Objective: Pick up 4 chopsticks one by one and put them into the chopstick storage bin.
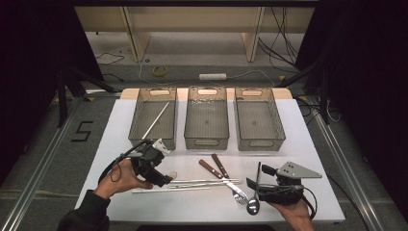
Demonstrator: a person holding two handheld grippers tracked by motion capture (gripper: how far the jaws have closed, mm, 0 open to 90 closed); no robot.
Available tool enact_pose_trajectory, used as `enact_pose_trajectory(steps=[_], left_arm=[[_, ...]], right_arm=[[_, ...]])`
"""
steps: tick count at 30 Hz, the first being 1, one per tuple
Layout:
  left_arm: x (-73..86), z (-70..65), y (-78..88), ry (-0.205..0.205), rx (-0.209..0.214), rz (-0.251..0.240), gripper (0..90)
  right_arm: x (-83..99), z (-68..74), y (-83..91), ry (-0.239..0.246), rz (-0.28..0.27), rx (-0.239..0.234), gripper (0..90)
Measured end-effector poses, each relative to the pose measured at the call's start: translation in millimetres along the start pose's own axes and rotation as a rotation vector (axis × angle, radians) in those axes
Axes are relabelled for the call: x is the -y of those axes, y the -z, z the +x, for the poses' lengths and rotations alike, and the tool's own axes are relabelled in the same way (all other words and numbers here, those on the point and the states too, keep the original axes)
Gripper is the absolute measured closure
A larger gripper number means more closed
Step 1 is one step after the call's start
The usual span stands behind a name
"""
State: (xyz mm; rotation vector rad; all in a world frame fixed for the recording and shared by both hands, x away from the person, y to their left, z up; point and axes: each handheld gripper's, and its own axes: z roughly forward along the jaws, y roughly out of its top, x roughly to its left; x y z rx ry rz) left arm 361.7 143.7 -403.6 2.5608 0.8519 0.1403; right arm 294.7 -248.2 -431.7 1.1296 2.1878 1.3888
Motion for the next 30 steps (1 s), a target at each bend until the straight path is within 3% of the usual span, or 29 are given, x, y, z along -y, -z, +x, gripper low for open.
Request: enact_pose_trajectory(steps=[1, 4, 9, 17, 30], left_arm=[[2.5, -2.9, -2.4, -0.023, 0.005, 0.029, 25.9], [5.9, -9.0, -7.6, -0.052, 0.012, 0.054, 29.1], [9.4, -16.4, -19.7, -0.086, 0.023, 0.111, 35.0], [12.8, -19.1, -30.3, -0.12, 0.03, 0.15, 44.6], [20.4, -15.2, -45.1, -0.15, -0.009, 0.184, 57.3]], right_arm=[[0.0, 0.3, -0.4, 0.0, 0.001, 0.0, 25.5], [-0.1, 0.4, -0.8, 0.002, 0.0, 0.0, 25.5], [-0.1, 0.4, -1.1, 0.003, 0.001, 0.0, 25.5], [-0.1, 0.6, -0.8, 0.004, 0.001, -0.001, 25.5], [0.0, 1.1, -1.0, 0.003, 0.004, -0.002, 25.5]])
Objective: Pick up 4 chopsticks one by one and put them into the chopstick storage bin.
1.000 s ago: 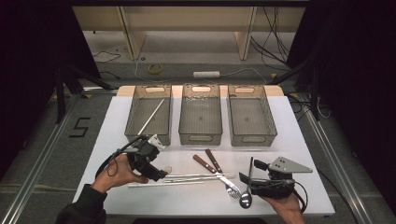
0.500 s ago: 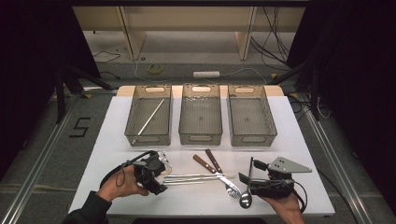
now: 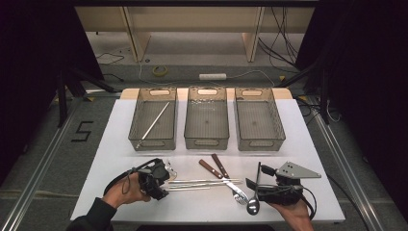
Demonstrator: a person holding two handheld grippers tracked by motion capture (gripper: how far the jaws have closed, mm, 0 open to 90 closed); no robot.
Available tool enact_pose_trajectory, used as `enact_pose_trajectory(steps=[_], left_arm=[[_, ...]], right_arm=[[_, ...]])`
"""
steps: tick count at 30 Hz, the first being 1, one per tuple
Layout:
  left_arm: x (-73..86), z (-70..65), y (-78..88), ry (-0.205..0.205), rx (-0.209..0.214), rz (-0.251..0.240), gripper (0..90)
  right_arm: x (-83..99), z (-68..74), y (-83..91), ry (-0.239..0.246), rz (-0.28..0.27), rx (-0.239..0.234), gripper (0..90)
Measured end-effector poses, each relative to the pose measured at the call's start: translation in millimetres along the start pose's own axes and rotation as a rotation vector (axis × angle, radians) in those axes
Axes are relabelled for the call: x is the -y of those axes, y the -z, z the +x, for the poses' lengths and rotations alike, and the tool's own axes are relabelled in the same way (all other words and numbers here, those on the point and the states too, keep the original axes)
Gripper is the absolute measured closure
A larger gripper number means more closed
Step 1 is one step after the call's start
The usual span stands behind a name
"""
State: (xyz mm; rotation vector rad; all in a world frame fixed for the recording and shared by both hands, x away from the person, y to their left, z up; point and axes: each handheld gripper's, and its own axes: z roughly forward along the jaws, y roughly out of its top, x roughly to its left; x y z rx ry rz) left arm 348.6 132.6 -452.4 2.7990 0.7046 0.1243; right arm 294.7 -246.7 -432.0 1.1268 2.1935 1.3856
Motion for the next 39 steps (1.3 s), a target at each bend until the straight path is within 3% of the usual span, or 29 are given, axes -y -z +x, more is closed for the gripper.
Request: enact_pose_trajectory(steps=[20, 24, 39], left_arm=[[-1.7, -3.4, -8.9, -0.075, 0.006, 0.05, 70.7], [-2.6, -7.0, -8.3, -0.122, 0.01, 0.071, 73.0], [-2.1, -13.3, -8.8, -0.209, 0.023, 0.072, 82.7]], right_arm=[[0.3, -0.1, -0.7, 0.003, 0.003, 0.0, 25.6], [0.3, -0.1, -0.7, 0.004, 0.003, 0.0, 25.6], [0.5, 0.0, -0.7, 0.003, 0.007, 0.002, 25.6]])
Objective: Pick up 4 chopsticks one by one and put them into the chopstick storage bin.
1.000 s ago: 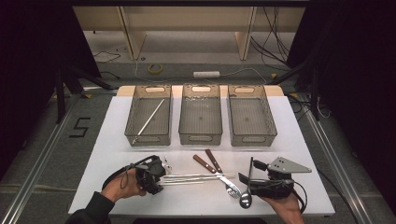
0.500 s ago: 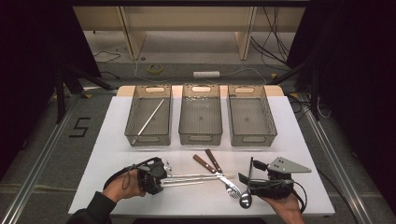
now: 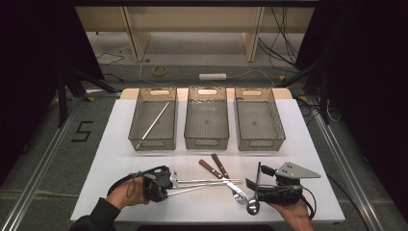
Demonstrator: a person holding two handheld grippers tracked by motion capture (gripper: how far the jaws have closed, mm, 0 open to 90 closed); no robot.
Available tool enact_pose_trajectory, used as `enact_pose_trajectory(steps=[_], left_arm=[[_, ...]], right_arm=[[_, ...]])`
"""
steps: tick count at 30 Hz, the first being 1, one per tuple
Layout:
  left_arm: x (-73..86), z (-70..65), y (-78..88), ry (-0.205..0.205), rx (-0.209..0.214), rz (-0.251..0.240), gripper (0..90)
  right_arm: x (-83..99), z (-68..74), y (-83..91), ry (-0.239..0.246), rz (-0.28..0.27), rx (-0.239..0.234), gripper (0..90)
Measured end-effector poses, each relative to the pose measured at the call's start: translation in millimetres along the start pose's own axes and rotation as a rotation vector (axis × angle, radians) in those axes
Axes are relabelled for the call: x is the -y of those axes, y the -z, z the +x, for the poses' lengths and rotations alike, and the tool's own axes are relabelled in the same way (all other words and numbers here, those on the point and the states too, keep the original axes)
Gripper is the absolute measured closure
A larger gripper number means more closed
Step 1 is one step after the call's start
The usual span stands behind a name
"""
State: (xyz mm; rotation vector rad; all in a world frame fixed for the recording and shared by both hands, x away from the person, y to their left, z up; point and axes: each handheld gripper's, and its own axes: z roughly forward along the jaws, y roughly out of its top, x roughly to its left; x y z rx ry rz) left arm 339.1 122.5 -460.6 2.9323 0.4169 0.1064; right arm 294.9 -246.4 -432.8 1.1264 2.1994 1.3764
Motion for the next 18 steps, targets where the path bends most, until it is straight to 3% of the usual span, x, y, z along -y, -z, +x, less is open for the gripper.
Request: enact_pose_trajectory(steps=[11, 18], left_arm=[[-1.3, -3.5, 1.0, -0.057, 0.008, 0.021, 84.1], [-2.3, -4.2, 3.6, -0.042, 0.025, -0.001, 84.3]], right_arm=[[0.0, -0.2, 0.6, -0.002, 0.0, 0.0, 25.7], [0.0, -0.1, 0.5, -0.001, 0.0, 0.0, 25.7]])
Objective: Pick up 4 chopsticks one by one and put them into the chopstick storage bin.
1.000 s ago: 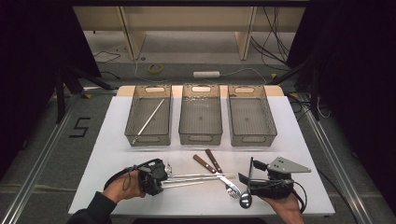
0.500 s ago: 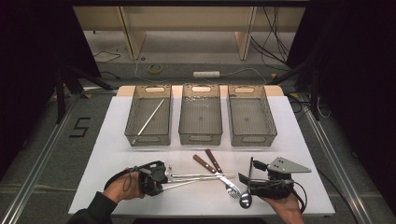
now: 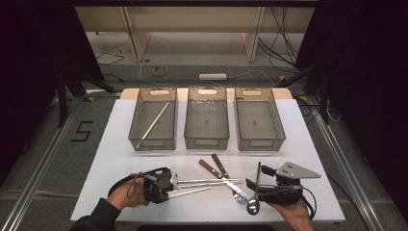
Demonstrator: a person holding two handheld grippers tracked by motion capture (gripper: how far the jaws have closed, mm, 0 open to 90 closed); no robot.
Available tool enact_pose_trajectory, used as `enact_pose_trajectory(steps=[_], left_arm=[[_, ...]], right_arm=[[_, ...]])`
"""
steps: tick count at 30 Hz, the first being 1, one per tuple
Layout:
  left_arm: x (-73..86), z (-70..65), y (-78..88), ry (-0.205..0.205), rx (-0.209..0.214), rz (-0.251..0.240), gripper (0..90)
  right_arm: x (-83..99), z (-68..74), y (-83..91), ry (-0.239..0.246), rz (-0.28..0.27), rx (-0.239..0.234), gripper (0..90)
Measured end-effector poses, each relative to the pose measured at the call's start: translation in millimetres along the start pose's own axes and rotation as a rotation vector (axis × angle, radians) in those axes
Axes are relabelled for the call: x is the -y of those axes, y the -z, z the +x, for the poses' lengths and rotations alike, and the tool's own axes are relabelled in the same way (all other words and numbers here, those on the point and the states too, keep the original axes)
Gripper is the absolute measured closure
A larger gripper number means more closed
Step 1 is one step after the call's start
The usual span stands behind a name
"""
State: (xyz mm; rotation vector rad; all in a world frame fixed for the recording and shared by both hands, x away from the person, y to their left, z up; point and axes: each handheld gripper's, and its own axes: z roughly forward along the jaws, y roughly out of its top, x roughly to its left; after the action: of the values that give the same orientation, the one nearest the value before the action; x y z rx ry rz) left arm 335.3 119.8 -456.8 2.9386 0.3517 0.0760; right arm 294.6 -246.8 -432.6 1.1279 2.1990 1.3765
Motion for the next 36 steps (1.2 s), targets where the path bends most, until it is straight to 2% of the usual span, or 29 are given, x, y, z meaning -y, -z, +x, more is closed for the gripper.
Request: enact_pose_trajectory(steps=[7, 11, 14, 15, 21, 25, 27, 33, 36], left_arm=[[-0.6, 2.9, 8.6, 0.059, 0.013, -0.058, 84.3], [-1.7, 3.7, 13.9, 0.11, 0.02, -0.097, 84.3], [-1.7, 6.4, 19.7, 0.17, 0.024, -0.144, 84.3], [-1.7, 6.4, 19.7, 0.17, 0.024, -0.144, 84.3], [1.5, 13.9, 29.9, 0.253, -0.01, -0.209, 84.2], [3.5, 18.5, 36.6, 0.294, -0.042, -0.255, 84.2], [4.2, 20.0, 39.4, 0.309, -0.064, -0.276, 84.2], [6.6, 27.6, 50.3, 0.354, -0.092, -0.345, 84.2], [8.0, 34.0, 55.1, 0.373, -0.093, -0.366, 84.2]], right_arm=[[0.0, -0.4, 0.0, -0.002, -0.002, 0.0, 25.7], [0.0, -0.3, 0.0, -0.003, -0.001, -0.001, 25.8], [0.1, -0.5, 0.0, -0.003, -0.003, -0.001, 25.7], [0.1, -0.5, 0.0, -0.004, -0.002, -0.001, 25.7], [0.1, -0.5, 0.0, -0.004, -0.001, -0.002, 25.7], [0.1, -0.7, -0.1, -0.004, -0.003, -0.001, 25.7], [0.1, -0.9, -0.2, -0.003, -0.003, -0.001, 25.7], [0.3, -0.9, -0.4, -0.005, -0.001, -0.001, 25.7], [0.3, -0.8, -0.5, -0.006, -0.001, -0.002, 25.7]])
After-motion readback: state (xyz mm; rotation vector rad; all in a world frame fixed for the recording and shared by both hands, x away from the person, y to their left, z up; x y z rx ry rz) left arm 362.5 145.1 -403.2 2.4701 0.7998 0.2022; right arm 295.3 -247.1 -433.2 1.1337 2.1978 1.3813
